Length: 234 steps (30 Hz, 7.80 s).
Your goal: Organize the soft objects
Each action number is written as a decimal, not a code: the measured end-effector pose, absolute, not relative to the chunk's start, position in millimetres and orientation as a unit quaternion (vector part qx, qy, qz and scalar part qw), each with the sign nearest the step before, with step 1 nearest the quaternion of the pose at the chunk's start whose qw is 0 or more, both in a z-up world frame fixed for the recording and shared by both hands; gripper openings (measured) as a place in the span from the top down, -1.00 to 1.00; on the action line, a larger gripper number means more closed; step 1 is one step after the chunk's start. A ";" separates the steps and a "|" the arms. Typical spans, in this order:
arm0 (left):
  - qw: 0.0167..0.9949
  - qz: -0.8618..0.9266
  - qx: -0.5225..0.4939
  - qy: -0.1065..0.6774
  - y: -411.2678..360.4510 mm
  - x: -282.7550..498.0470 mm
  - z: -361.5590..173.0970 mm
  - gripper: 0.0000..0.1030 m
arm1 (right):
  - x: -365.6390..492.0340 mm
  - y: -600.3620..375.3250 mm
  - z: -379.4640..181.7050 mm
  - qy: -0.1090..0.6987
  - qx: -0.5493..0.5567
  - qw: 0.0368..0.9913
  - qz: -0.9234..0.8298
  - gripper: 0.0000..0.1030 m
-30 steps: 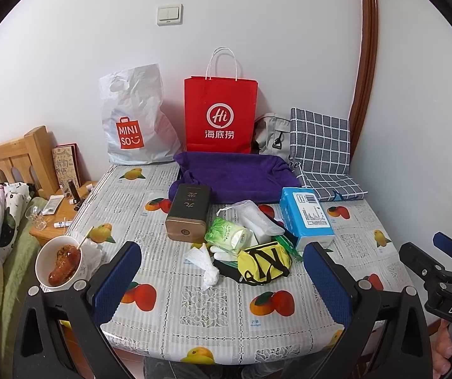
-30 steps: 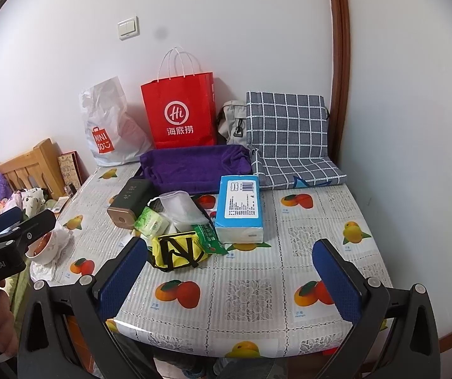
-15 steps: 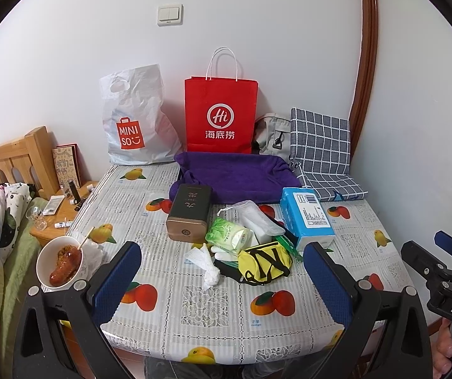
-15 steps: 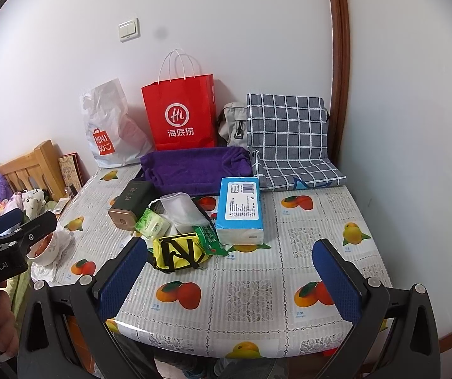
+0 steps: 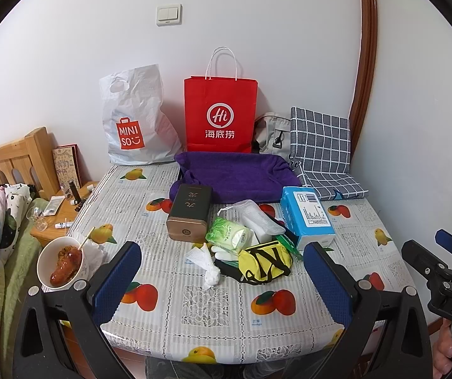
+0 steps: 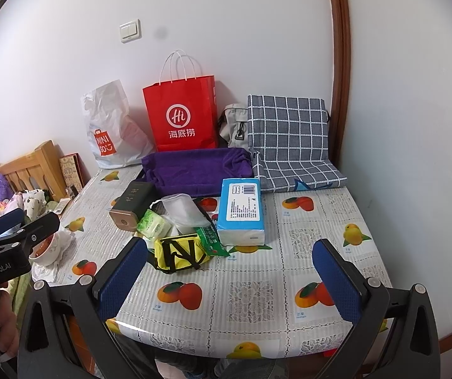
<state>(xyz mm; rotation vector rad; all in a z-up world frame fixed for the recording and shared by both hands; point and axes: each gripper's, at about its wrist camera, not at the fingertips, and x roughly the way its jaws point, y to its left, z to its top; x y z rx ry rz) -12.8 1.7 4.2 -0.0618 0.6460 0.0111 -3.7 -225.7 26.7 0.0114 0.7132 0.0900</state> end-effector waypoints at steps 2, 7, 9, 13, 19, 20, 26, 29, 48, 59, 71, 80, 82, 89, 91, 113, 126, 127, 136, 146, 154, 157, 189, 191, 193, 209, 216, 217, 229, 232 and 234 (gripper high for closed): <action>0.948 0.005 -0.031 0.317 2.2 -13.0 4.2 -1.00 | -4.0 -225.8 26.1 0.349 0.007 0.936 0.045 -1.00; 0.949 0.003 -0.031 0.315 2.3 -13.6 4.1 -1.00 | -3.9 -225.7 27.1 0.349 0.007 0.936 0.045 -1.00; 0.948 0.003 -0.031 0.315 2.4 -13.7 4.1 -1.00 | -4.5 -225.5 26.9 0.348 0.007 0.936 0.045 -1.00; 0.948 0.003 -0.030 0.315 2.2 -13.9 4.0 -1.00 | -4.6 -225.6 26.7 0.348 0.007 0.936 0.045 -1.00; 0.949 0.003 -0.030 0.315 2.3 -13.9 4.0 -1.00 | -4.8 -225.7 26.8 0.348 0.007 0.936 0.045 -1.00; 0.949 0.003 -0.030 0.315 2.7 -14.1 4.1 -1.00 | -5.6 -225.5 26.8 0.348 0.006 0.936 0.045 -1.00; 0.949 0.002 -0.029 0.315 3.0 -14.4 4.4 -1.00 | -6.2 -225.0 26.9 0.346 0.007 0.937 0.046 -1.00; 0.948 0.002 -0.028 0.316 3.0 -14.0 4.5 -1.00 | -6.6 -224.3 27.2 0.345 0.008 0.937 0.047 -1.00; 0.912 0.019 -0.041 0.408 36.7 48.0 -76.2 -0.89 | 35.6 -222.8 -27.1 0.379 0.021 0.923 0.061 -1.00; 0.885 0.004 -0.039 0.464 37.8 84.3 -144.3 -0.80 | 68.1 -224.8 -83.4 0.421 0.034 0.904 0.069 -1.00; 0.864 -0.028 -0.050 0.500 34.3 114.4 -188.7 -0.48 | 103.2 -238.2 -134.7 0.471 0.059 0.879 0.057 -0.86; 0.869 -0.036 -0.026 0.492 24.7 130.8 -198.5 0.35 | 124.0 -231.0 -157.7 0.490 0.070 0.865 0.080 -0.47; 0.868 -0.047 -0.035 0.494 27.8 132.4 -196.8 0.59 | 127.5 -224.5 -159.1 0.489 0.066 0.865 0.090 -0.38; 0.872 -0.019 -0.041 0.488 53.8 133.4 -192.2 0.59 | 136.6 -187.2 -139.8 0.456 0.039 0.876 0.149 -0.30; 0.872 -0.016 -0.051 0.487 63.8 132.5 -192.3 0.59 | 143.7 -170.0 -133.3 0.445 0.012 0.881 0.162 -0.30; 0.868 -0.015 -0.085 0.488 80.4 128.5 -195.7 0.59 | 160.6 -137.8 -120.6 0.422 -0.034 0.885 0.193 0.88; 0.872 0.015 -0.082 0.483 73.4 104.5 -179.6 0.59 | 78.3 -220.0 -100.3 0.430 0.043 0.879 0.200 0.88; 0.872 0.015 -0.082 0.483 71.7 103.2 -179.3 0.59 | 74.8 -227.6 -105.4 0.438 0.052 0.875 0.201 0.88; 0.872 0.013 -0.069 0.484 57.9 99.3 -176.2 0.59 | 71.3 -274.3 -158.4 0.504 0.046 0.858 0.091 0.03; 0.868 0.013 -0.069 0.491 57.5 104.5 -181.8 0.59 | 97.6 -274.0 -176.4 0.475 -0.025 0.877 0.070 -0.65; 0.869 0.017 -0.072 0.489 59.6 108.5 -178.7 0.59 | 113.9 -260.9 -202.2 0.469 -0.056 0.877 0.085 -0.57; 0.870 0.017 -0.072 0.487 58.9 110.9 -174.3 0.59 | 107.6 -254.9 -199.0 0.459 -0.061 0.879 0.111 0.26; 0.902 0.000 -0.061 0.428 66.6 209.7 -78.6 0.59 | 201.4 -205.4 -59.8 0.383 -0.011 0.913 0.143 0.89; 0.902 -0.003 -0.064 0.428 66.5 221.6 -76.4 0.59 | 213.9 -202.7 -58.4 0.382 -0.008 0.913 0.144 0.89; 0.903 -0.002 -0.060 0.426 64.8 234.3 -73.6 0.59 | 226.7 -200.3 -57.9 0.383 -0.004 0.913 0.144 0.89; 0.895 -0.009 -0.062 0.441 54.5 331.1 -79.4 0.59 | 318.1 -189.7 -73.2 0.400 0.008 0.907 0.133 0.88; 0.888 -0.013 -0.054 0.457 47.8 375.2 -94.1 0.59 | 363.8 -177.9 -90.9 0.419 -0.003 0.897 0.140 0.88; 0.886 -0.014 -0.056 0.460 47.4 382.8 -95.8 0.59 | 369.9 -175.8 -93.5 0.422 -0.007 0.896 0.141 0.88; 0.871 -0.009 -0.073 0.485 55.6 442.2 -128.0 0.59 | 433.6 -169.6 -142.9 0.470 0.006 0.870 0.149 0.85; 0.875 -0.009 -0.050 0.482 52.1 447.6 -134.2 0.59 | 440.0 -168.4 -160.2 0.487 0.012 0.859 0.159 0.85; 0.869 -0.012 -0.056 0.492 54.3 451.5 -141.8 0.59 | 443.2 -165.9 -172.6 0.502 0.002 0.850 0.161 0.84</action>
